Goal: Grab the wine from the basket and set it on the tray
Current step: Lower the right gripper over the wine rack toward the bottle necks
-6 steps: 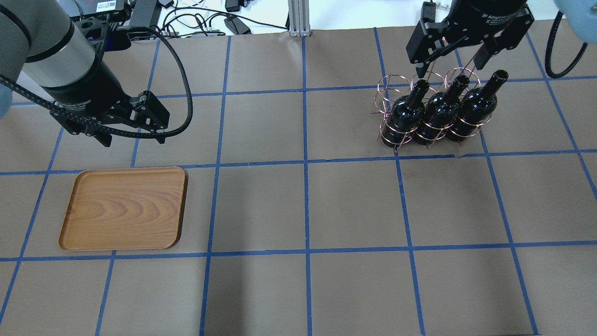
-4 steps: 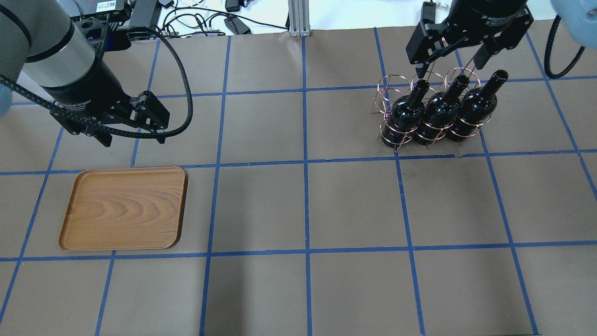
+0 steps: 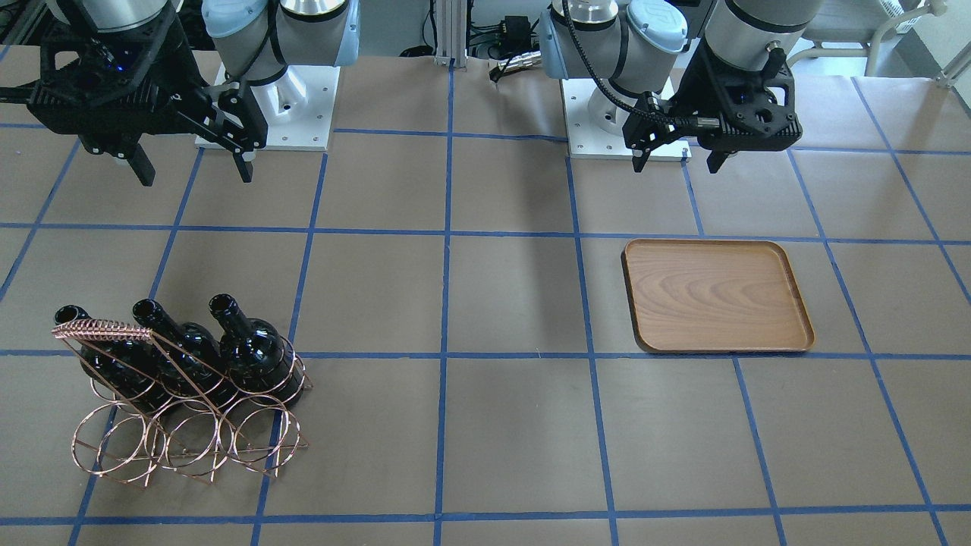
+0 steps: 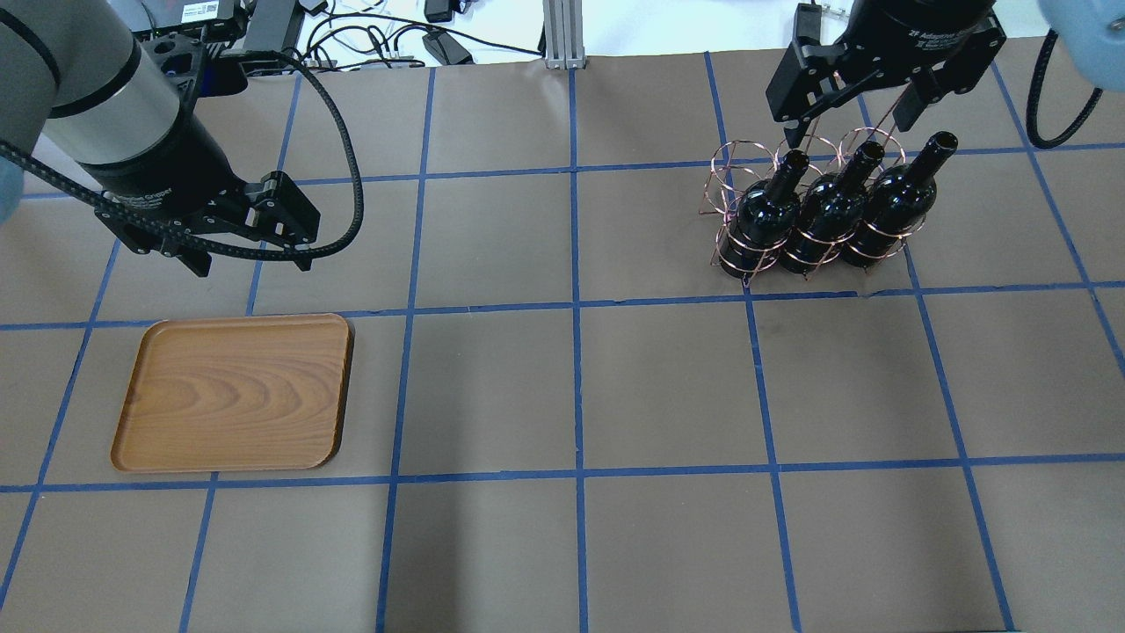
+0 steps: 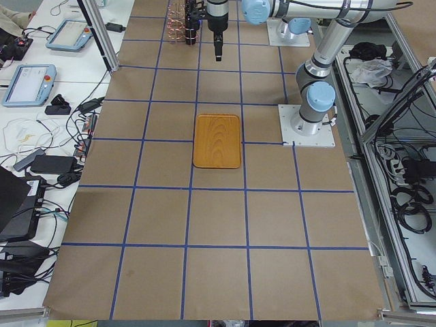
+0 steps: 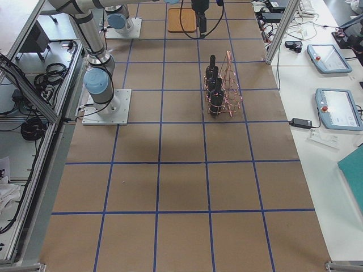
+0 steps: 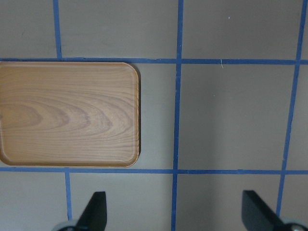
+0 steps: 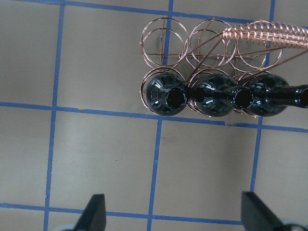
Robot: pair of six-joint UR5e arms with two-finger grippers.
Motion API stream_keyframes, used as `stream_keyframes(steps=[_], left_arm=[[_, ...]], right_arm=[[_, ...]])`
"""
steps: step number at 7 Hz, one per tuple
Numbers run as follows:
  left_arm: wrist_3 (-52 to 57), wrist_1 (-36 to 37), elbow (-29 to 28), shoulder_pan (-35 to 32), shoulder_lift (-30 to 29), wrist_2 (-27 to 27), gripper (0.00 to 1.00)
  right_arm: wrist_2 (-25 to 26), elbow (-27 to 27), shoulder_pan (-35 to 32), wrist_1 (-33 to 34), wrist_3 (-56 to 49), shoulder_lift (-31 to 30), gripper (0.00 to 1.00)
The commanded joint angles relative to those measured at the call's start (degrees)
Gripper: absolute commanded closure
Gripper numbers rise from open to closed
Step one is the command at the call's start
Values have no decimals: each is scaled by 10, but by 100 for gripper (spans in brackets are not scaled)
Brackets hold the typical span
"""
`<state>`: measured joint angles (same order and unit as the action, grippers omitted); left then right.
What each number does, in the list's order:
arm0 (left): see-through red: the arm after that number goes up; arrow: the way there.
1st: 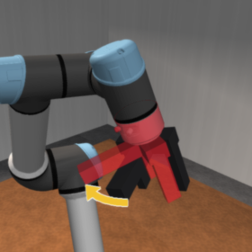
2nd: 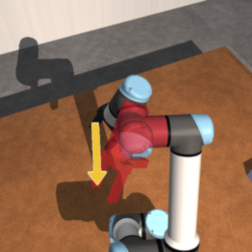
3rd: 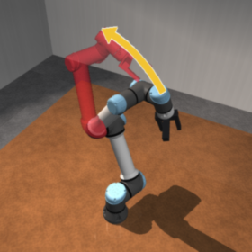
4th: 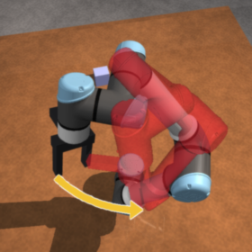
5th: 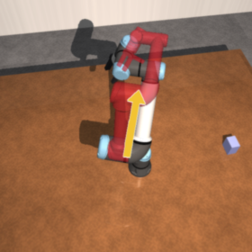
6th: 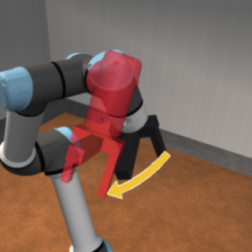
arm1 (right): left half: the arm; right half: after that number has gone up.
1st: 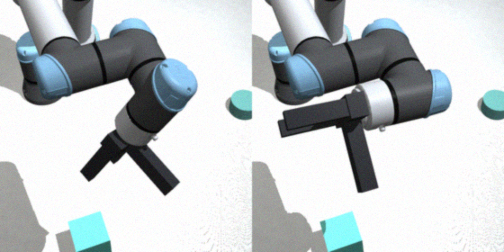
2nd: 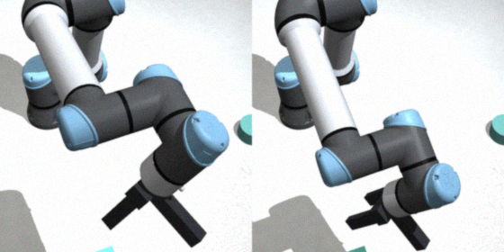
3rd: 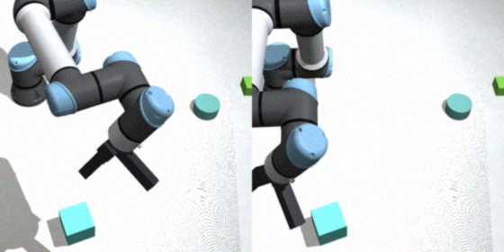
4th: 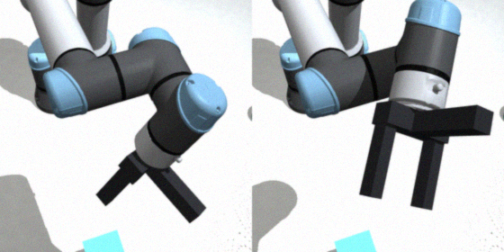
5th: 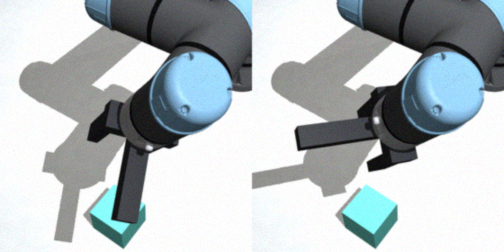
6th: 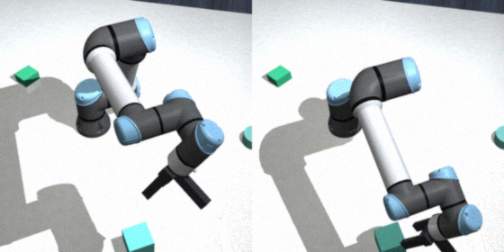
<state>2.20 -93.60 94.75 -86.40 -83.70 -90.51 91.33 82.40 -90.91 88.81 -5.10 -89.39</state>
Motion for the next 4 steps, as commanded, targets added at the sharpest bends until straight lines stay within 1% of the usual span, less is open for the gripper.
stream_keyframes(steps=[1,4], left_arm=[[0,0,0,0,0,-9,0],[0,0,0,-1,-1,-12,0]], right_arm=[[0,0,0,0,0,-1,0],[0,2,4,0,-3,-4,0]])
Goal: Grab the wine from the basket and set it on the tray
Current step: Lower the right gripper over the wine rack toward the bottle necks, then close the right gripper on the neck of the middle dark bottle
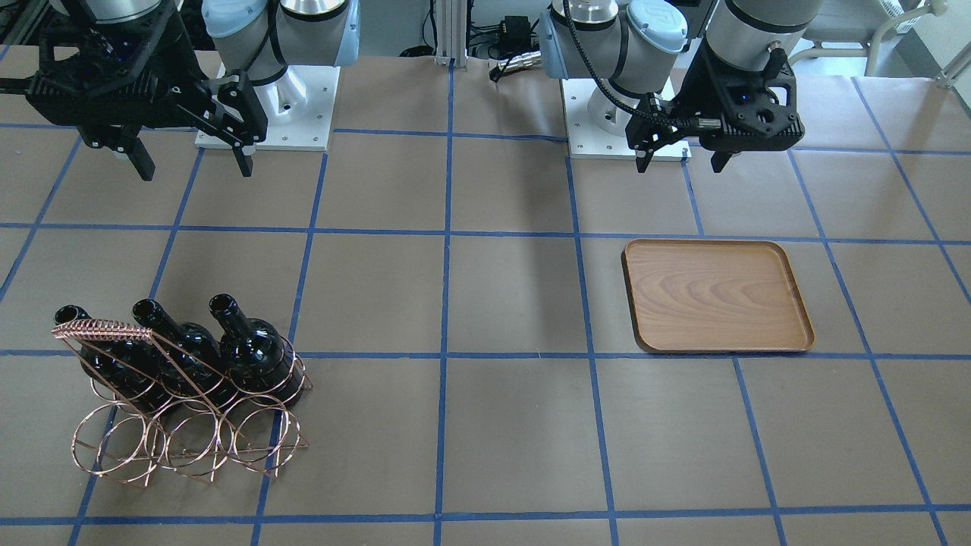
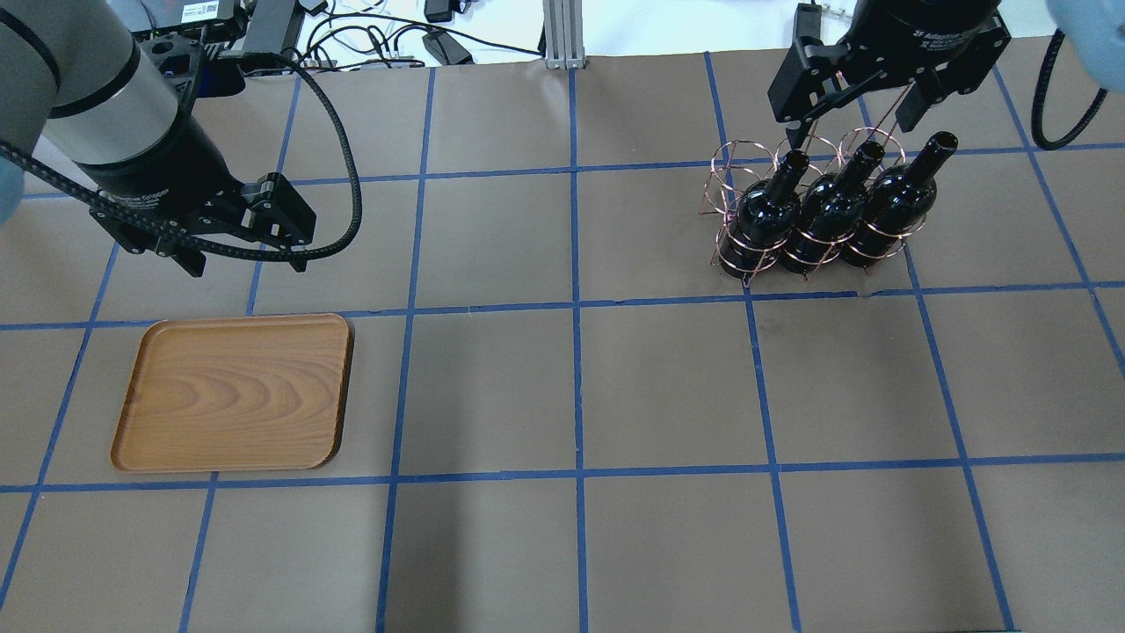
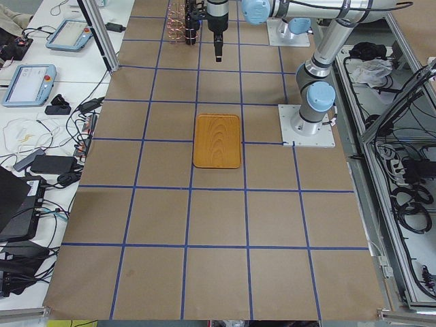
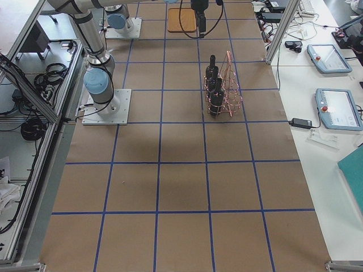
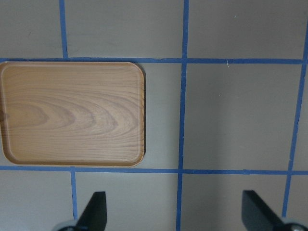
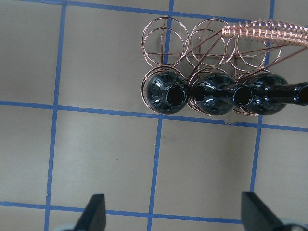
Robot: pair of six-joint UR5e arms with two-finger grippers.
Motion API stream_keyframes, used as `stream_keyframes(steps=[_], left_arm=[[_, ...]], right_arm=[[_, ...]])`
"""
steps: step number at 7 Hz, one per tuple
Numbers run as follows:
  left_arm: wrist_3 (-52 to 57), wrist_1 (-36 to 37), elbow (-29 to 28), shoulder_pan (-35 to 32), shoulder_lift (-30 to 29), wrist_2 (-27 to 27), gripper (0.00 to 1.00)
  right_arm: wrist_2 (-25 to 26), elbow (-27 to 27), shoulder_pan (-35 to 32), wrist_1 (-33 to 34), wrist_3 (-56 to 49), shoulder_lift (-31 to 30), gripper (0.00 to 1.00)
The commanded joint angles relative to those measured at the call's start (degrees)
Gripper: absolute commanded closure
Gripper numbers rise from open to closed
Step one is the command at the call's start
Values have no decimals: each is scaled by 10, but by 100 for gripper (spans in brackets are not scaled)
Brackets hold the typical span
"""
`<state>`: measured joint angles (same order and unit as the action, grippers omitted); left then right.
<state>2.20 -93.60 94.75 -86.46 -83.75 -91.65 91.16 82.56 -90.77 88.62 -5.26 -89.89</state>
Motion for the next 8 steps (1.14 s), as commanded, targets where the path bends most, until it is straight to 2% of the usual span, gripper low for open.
stream_keyframes(steps=[1,4,6,7,8], left_arm=[[0,0,0,0,0,-5,0],[0,1,0,0,0,-5,0],[0,0,0,0,0,-5,0],[0,0,0,0,0,-18,0],[0,0,0,0,0,-25,0]], right_arm=[[1,1,20,3,-16,5,0],[-5,19,86,24,-85,75,1],[-6,84,108,115,-86,101,1],[-8,94,108,141,-84,110,3],[-17,94,107,145,-84,116,11]])
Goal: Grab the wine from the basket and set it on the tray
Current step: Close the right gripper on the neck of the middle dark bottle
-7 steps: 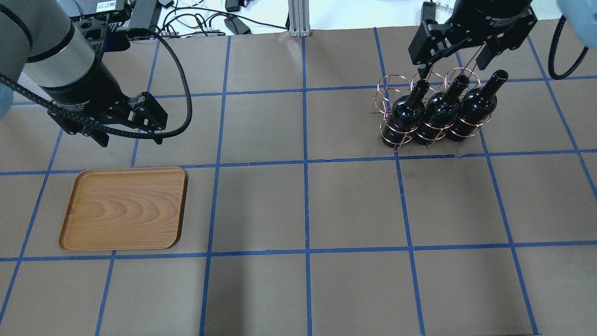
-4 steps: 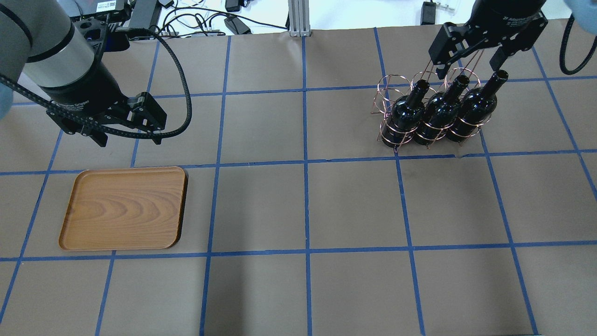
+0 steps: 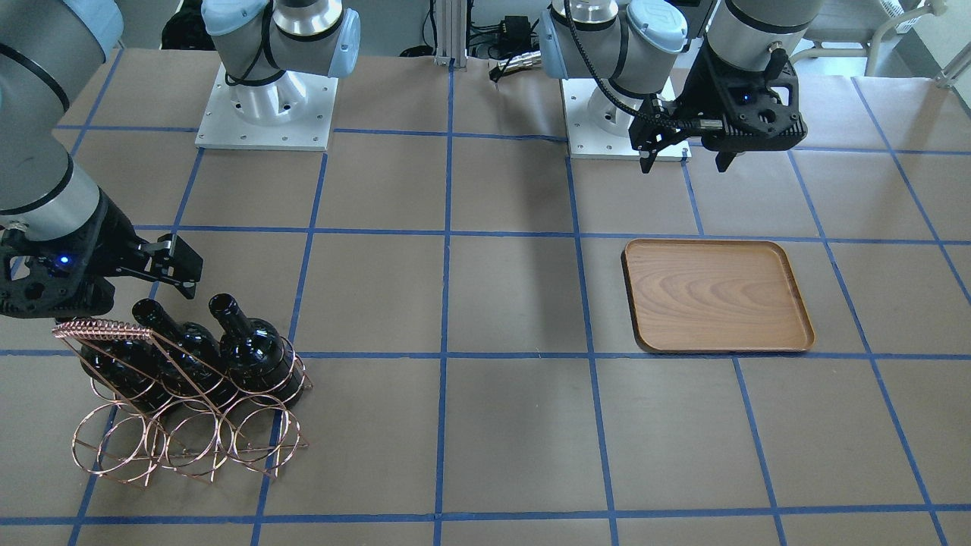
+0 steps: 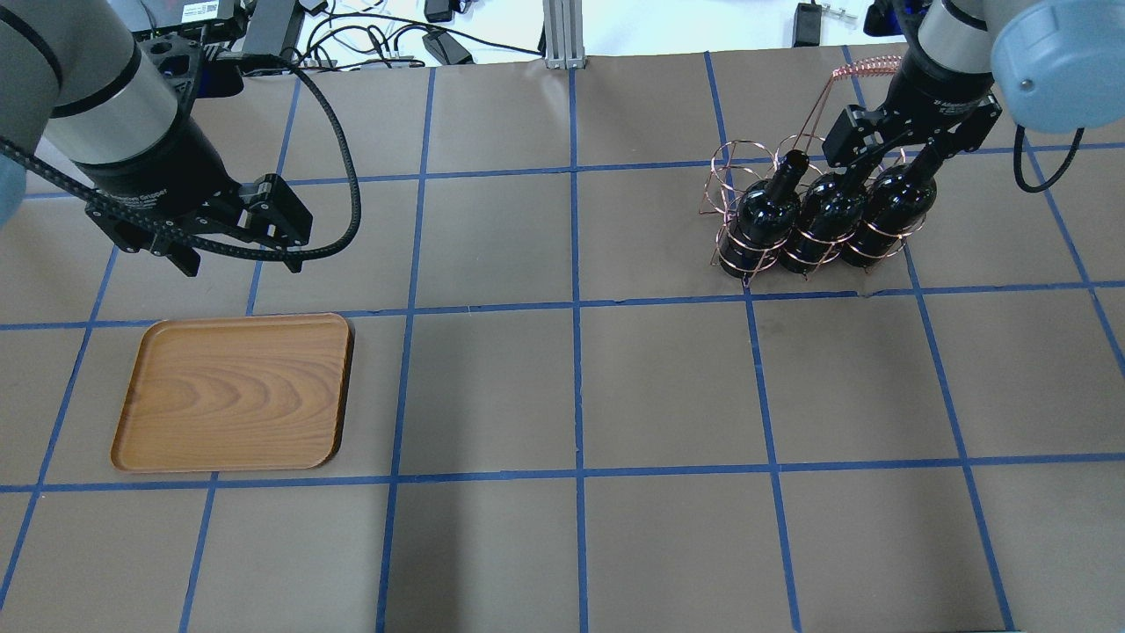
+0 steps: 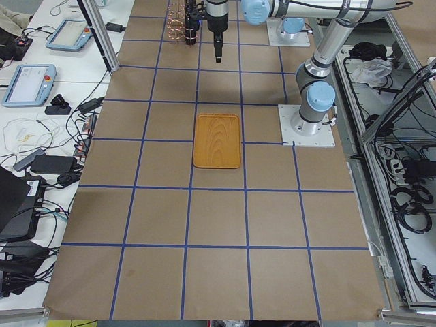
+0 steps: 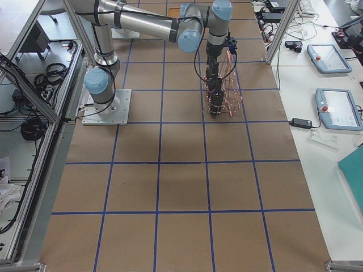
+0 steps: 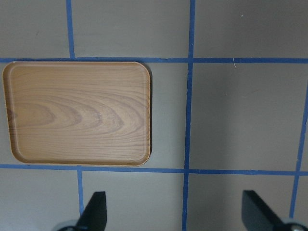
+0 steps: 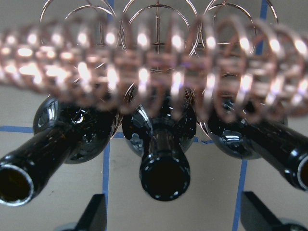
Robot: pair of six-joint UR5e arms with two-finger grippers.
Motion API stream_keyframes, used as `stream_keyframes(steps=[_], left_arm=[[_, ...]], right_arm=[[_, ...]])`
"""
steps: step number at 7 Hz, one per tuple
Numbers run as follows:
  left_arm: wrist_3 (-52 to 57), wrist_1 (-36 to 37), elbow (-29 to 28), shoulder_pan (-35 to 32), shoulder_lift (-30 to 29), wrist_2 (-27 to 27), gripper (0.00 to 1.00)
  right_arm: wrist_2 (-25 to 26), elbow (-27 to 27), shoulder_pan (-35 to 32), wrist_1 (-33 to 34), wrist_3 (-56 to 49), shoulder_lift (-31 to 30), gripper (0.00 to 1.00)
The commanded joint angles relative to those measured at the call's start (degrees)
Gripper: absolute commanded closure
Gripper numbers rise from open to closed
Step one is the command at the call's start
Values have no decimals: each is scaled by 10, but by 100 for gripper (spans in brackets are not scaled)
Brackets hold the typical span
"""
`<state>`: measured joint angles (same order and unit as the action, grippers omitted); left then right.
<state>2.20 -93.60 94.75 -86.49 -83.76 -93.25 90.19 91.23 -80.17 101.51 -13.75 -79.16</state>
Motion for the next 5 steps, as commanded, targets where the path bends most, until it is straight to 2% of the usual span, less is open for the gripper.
stream_keyframes(steps=[1,2,4,5], left_arm=[[0,1,0,0,0,-8,0],[0,1,0,0,0,-7,0],[0,1,0,0,1,-9,0],[0,1,0,1,1,-10,0]], right_arm=[[-16,7,2,14,5,8,22],[-17,6,1,17,3,9,40],[-19,3,-2,33,7,15,40],[-19,2,-2,35,7,15,45]])
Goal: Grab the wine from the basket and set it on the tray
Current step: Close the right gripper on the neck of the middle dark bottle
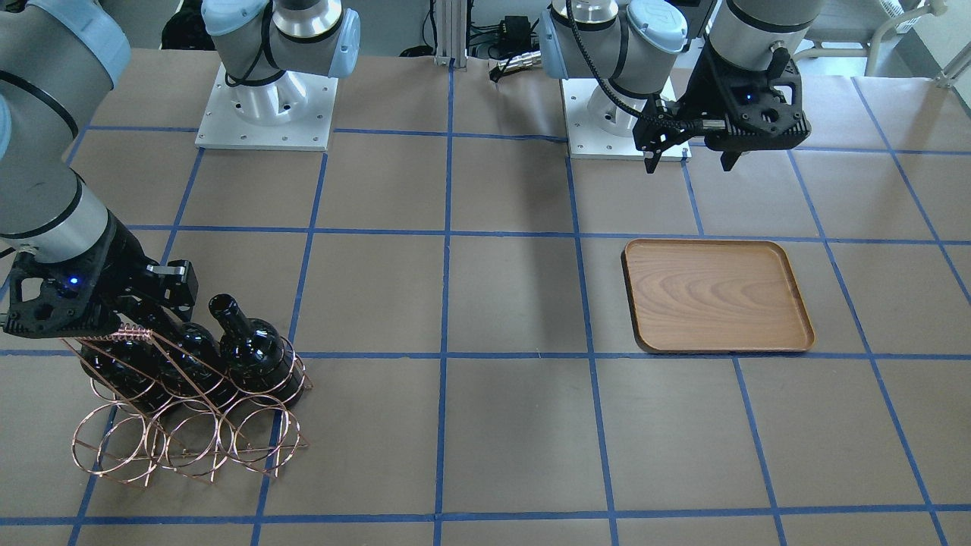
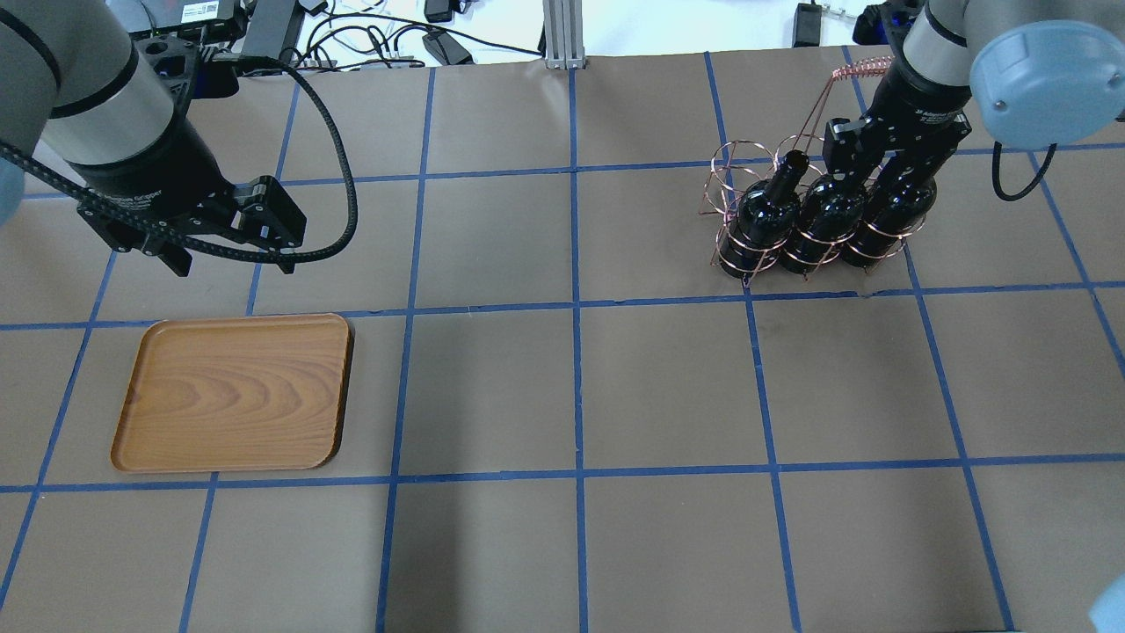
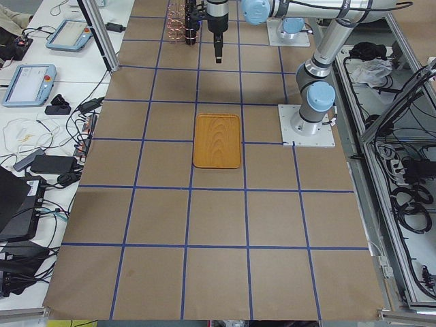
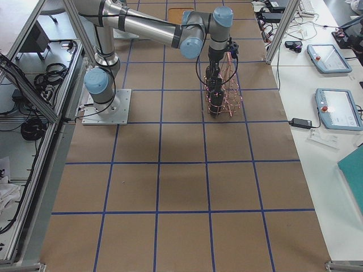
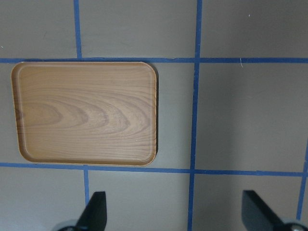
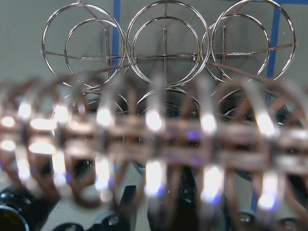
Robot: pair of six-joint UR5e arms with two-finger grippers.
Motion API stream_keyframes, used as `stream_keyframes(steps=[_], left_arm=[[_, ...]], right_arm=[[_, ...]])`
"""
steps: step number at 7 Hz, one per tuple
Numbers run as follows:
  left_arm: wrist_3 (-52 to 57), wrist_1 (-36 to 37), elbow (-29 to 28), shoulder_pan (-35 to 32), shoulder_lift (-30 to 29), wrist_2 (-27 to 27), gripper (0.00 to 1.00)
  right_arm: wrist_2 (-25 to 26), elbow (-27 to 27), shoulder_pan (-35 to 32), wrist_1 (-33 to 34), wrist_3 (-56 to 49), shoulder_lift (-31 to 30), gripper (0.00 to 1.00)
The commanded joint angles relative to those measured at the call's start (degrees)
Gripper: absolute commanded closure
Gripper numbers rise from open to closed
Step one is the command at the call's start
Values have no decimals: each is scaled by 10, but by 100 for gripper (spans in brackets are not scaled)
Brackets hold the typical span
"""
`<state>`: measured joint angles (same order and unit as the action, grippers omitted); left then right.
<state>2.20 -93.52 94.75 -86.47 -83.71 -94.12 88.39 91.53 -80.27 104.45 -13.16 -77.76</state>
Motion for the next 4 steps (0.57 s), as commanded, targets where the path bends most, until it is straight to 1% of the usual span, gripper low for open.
stream_keyframes(steps=[1,3,4], left_arm=[[0,3,0,1,0,0,0],[0,4,-1,1,0,0,0],[0,4,-1,1,1,-1,0]], right_arm=[[-1,-4,-1,23,1,8,46],[-1,-4,-2,37,3,13,46],[-1,-4,-5,37,5,14,54]])
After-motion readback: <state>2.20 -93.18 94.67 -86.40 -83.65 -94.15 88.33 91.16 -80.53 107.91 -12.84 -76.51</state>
